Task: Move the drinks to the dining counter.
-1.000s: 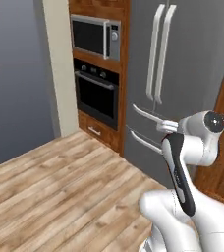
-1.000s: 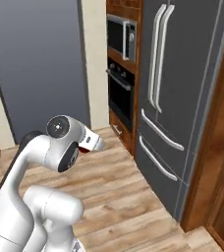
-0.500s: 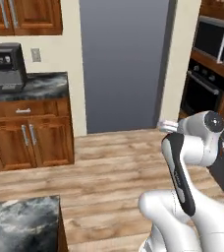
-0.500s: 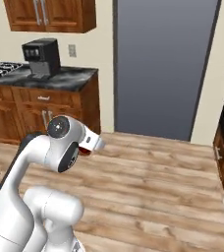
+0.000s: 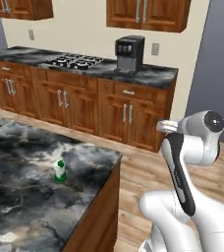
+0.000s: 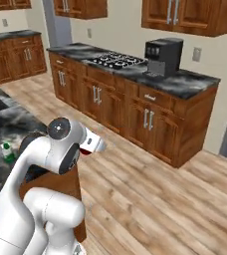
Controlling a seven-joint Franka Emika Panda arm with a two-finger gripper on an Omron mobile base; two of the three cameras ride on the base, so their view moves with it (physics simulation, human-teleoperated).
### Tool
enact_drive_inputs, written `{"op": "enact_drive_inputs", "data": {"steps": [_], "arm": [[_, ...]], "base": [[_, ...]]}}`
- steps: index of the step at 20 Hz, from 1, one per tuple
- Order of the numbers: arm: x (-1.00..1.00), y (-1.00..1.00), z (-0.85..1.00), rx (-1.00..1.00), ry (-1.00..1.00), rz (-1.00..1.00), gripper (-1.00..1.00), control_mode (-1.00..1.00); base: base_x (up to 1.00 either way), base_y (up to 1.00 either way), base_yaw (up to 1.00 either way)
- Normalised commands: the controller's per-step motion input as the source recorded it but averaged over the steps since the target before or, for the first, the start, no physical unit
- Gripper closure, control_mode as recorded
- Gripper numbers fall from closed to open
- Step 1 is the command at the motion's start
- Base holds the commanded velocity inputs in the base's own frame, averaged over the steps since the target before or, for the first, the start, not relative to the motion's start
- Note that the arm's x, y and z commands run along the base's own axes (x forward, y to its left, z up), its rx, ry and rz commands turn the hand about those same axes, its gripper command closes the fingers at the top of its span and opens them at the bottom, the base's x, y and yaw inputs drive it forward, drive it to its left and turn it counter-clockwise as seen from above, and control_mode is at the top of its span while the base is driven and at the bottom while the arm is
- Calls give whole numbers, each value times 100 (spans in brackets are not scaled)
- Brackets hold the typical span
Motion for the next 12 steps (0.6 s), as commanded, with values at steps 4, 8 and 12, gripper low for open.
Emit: {"op": "enact_drive_inputs", "data": {"steps": [4, 8, 12], "arm": [[0, 0, 0, 0, 0, 0, 100, 100], [0, 0, 0, 0, 0, 0, 100, 100], [0, 0, 0, 0, 0, 0, 100, 100]], "base": [[-54, 0, 86], [-65, 0, 84], [-59, 0, 85]]}}
